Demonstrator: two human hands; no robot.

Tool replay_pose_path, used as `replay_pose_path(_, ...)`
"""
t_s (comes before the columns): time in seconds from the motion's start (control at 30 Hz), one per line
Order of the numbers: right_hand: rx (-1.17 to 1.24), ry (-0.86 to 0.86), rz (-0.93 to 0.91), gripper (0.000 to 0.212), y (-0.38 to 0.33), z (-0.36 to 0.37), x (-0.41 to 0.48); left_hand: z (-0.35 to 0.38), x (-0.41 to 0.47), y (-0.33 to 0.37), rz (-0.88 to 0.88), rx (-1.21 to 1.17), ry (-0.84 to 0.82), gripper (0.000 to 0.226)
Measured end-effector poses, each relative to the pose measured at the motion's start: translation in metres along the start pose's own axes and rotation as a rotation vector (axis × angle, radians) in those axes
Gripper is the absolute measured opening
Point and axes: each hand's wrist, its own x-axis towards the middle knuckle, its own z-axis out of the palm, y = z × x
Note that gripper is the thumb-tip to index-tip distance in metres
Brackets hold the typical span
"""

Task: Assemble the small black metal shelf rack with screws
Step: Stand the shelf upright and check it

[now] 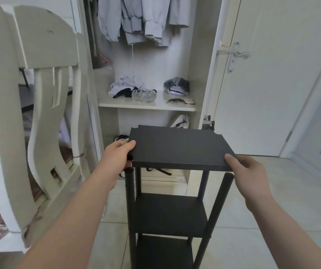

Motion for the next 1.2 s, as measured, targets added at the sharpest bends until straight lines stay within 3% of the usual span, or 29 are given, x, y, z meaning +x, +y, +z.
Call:
replay_pose_path(0.23, 0.058, 0.000, 0.085, 0.014, 0.002, -0.001, -0.003, -0.001, -0.002, -0.011, -0.078, 0.000, 0.027, 0.012)
replay_pose_path(0.67, 0.002, -0.004, 0.195, 0.023, 0.010, 0.007, -0.001, 0.000, 0.010, -0.027, -0.181, -0.025, 0.075, 0.039)
replay_pose_path(1.2, 0.042, 0.016, 0.221, 0.019, 0.007, 0.015, -0.003, -0.001, 0.017, -0.035, -0.182, -0.031, 0.048, 0.020)
